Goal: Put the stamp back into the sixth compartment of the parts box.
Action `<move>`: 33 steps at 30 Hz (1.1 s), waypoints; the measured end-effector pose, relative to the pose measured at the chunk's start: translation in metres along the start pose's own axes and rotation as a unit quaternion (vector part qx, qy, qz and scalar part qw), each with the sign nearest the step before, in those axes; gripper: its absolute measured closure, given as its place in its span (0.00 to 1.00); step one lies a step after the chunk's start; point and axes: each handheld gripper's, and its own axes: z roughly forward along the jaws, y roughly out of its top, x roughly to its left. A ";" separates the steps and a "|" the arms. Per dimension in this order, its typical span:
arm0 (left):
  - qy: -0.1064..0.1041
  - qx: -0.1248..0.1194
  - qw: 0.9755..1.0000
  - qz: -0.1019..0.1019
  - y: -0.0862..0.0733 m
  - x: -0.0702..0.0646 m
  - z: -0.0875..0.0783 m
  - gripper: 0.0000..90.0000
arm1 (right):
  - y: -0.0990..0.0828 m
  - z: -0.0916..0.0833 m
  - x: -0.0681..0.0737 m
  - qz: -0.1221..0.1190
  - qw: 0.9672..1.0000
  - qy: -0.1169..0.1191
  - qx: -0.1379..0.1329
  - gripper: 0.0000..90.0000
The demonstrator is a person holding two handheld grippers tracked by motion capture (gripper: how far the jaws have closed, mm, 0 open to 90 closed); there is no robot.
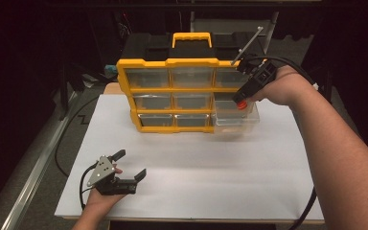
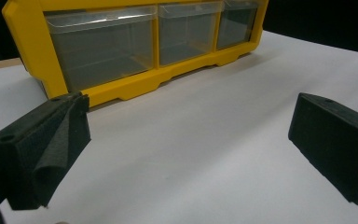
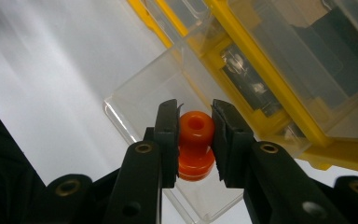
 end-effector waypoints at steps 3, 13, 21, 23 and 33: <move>0.000 -0.001 1.000 0.001 0.000 0.000 0.000 0.00 | -0.001 0.004 0.000 -0.002 1.000 0.000 0.002 0.82; -0.001 -0.001 1.000 0.001 0.000 0.000 0.000 0.00 | -0.005 0.031 0.001 -0.006 1.000 0.004 0.014 0.82; -0.002 0.000 1.000 0.001 0.000 0.000 0.000 0.00 | -0.009 0.046 0.001 -0.005 1.000 0.010 0.016 0.82; -0.002 0.000 1.000 0.001 0.000 0.000 0.000 0.00 | -0.009 0.046 0.000 -0.007 1.000 0.006 0.016 0.82; -0.003 0.000 1.000 0.000 0.000 0.001 0.000 0.00 | -0.011 0.034 -0.001 0.007 1.000 0.000 -0.015 0.52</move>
